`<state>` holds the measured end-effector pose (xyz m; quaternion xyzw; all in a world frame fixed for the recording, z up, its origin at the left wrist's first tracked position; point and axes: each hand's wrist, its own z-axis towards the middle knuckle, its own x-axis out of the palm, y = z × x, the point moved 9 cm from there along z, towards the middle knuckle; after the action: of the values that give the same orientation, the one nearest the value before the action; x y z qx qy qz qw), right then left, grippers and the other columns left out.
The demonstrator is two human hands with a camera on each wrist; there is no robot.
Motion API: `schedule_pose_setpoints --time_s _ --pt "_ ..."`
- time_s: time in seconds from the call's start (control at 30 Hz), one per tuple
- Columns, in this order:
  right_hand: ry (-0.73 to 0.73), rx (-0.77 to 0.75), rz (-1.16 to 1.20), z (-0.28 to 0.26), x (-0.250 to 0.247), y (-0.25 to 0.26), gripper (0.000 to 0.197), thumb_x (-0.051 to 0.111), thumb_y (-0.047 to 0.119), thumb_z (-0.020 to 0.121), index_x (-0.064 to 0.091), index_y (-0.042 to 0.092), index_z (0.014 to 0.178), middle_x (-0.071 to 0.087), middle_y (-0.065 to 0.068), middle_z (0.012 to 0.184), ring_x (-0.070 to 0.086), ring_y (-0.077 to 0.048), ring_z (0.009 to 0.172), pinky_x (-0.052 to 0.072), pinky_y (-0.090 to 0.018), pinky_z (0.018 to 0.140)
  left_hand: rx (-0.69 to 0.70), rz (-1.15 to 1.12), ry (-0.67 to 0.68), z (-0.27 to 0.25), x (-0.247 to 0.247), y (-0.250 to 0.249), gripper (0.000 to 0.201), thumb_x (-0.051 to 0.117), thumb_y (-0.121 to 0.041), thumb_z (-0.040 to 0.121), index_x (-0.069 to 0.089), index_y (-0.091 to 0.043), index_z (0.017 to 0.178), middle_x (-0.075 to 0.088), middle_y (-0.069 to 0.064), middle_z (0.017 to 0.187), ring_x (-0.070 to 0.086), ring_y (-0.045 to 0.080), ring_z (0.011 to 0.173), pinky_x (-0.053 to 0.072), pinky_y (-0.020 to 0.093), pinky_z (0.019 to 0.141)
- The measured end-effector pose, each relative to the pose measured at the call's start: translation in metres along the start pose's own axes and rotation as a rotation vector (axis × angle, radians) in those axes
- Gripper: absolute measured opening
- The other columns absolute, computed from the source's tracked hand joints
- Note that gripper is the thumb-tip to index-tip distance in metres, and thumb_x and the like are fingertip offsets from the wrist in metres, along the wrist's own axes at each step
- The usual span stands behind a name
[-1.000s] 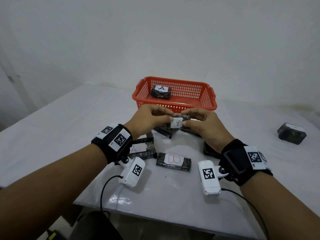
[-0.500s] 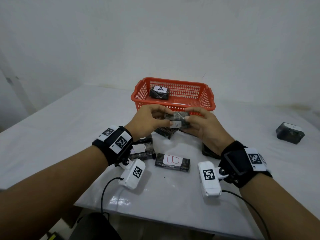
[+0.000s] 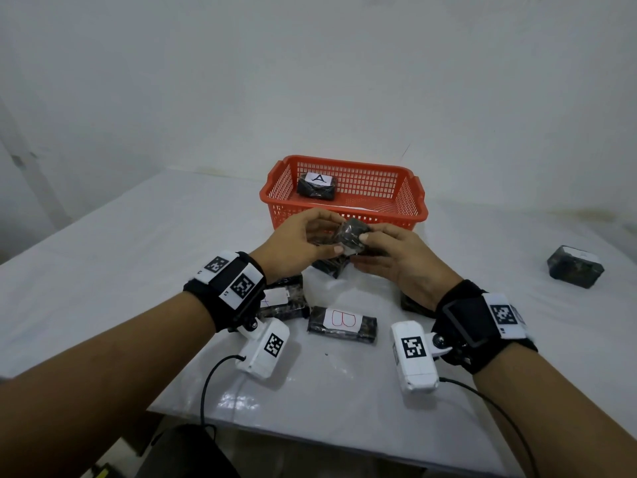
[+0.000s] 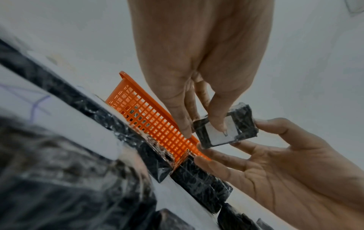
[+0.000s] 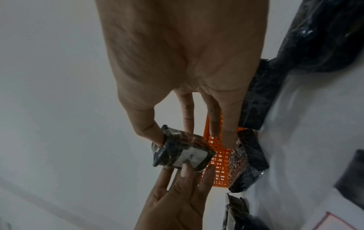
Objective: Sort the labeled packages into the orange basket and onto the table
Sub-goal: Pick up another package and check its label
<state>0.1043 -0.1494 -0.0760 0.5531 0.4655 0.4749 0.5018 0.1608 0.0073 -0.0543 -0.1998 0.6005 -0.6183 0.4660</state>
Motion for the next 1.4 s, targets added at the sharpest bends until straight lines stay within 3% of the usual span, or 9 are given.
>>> schedule_pose_setpoints --time_s 0.1,0.3,0.4,0.53,0.73,0.83,0.97,1.13,1.4 --pt "0.015 0.010 0.044 -0.001 0.003 -0.003 0.039 0.067 0.010 0.098 0.059 -0.006 0.133 0.073 -0.026 0.122 0.072 -0.043 0.114 0.056 -0.050 0.105 0.017 0.048 0.016 -0.001 0.000 -0.002 0.045 0.081 -0.001 0.085 0.062 -0.014 0.123 0.073 -0.001 0.122 0.070 0.011 0.114 0.057 0.026 0.097" --pt "-0.014 -0.107 -0.012 -0.003 -0.002 0.009 0.023 0.074 0.003 0.091 0.071 -0.001 0.113 0.074 -0.024 0.120 0.072 -0.039 0.115 0.056 -0.049 0.106 -0.060 -0.134 0.096 -0.004 0.009 0.006 0.061 0.083 -0.019 0.083 0.059 -0.014 0.139 0.069 0.007 0.133 0.068 0.025 0.121 0.056 0.045 0.105" --pt "-0.003 -0.122 -0.036 -0.003 -0.004 0.013 0.027 0.079 0.004 0.087 0.071 0.001 0.113 0.072 -0.026 0.123 0.072 -0.039 0.116 0.056 -0.049 0.105 -0.080 -0.213 0.180 -0.009 0.018 0.005 0.052 0.074 -0.025 0.090 0.062 -0.012 0.139 0.070 0.006 0.133 0.067 0.021 0.125 0.053 0.041 0.108" --pt "0.014 -0.077 0.017 -0.003 -0.005 0.008 0.042 0.076 0.006 0.088 0.063 -0.004 0.127 0.072 -0.024 0.126 0.072 -0.037 0.117 0.057 -0.047 0.105 -0.060 -0.172 0.062 -0.005 0.009 0.003 0.036 0.069 -0.016 0.097 0.067 -0.006 0.132 0.074 0.009 0.125 0.072 0.019 0.117 0.055 0.041 0.107" --pt "0.047 -0.080 0.007 -0.002 -0.004 0.008 0.038 0.073 0.011 0.092 0.067 -0.004 0.127 0.074 -0.019 0.124 0.073 -0.032 0.116 0.057 -0.042 0.104 -0.079 -0.190 0.095 -0.005 0.012 0.004 0.045 0.078 -0.025 0.089 0.068 -0.007 0.129 0.074 0.013 0.125 0.071 0.025 0.118 0.055 0.044 0.106" --pt "0.036 -0.092 0.008 -0.003 -0.006 0.010 0.043 0.080 0.013 0.084 0.068 -0.002 0.122 0.077 -0.016 0.117 0.075 -0.030 0.112 0.060 -0.037 0.100 -0.101 -0.239 0.099 -0.005 0.013 0.006 0.058 0.079 -0.037 0.081 0.069 -0.006 0.129 0.073 0.014 0.125 0.071 0.028 0.118 0.055 0.046 0.105" --pt "0.057 -0.089 0.020 -0.005 -0.005 0.009 0.052 0.085 0.016 0.067 0.070 0.007 0.116 0.077 -0.014 0.117 0.075 -0.027 0.112 0.061 -0.036 0.098 -0.077 -0.211 0.047 -0.003 0.007 0.004 0.036 0.076 -0.023 0.092 0.071 -0.004 0.122 0.075 0.018 0.119 0.073 0.032 0.113 0.054 0.052 0.106" --pt "0.034 -0.117 -0.004 -0.005 -0.008 0.009 0.051 0.087 0.012 0.072 0.070 0.005 0.119 0.074 -0.018 0.123 0.073 -0.029 0.116 0.060 -0.041 0.101 -0.102 -0.229 0.066 -0.003 0.012 0.003 0.042 0.077 -0.029 0.086 0.072 -0.007 0.121 0.074 0.017 0.121 0.072 0.031 0.115 0.056 0.047 0.104" --pt "0.058 -0.098 -0.038 -0.007 -0.004 0.011 0.049 0.083 0.010 0.078 0.069 0.009 0.125 0.075 -0.011 0.123 0.073 -0.026 0.118 0.059 -0.036 0.100 -0.072 -0.104 0.054 -0.004 0.010 0.000 0.032 0.074 -0.015 0.093 0.071 -0.011 0.125 0.077 0.007 0.116 0.075 0.022 0.107 0.061 0.031 0.092"
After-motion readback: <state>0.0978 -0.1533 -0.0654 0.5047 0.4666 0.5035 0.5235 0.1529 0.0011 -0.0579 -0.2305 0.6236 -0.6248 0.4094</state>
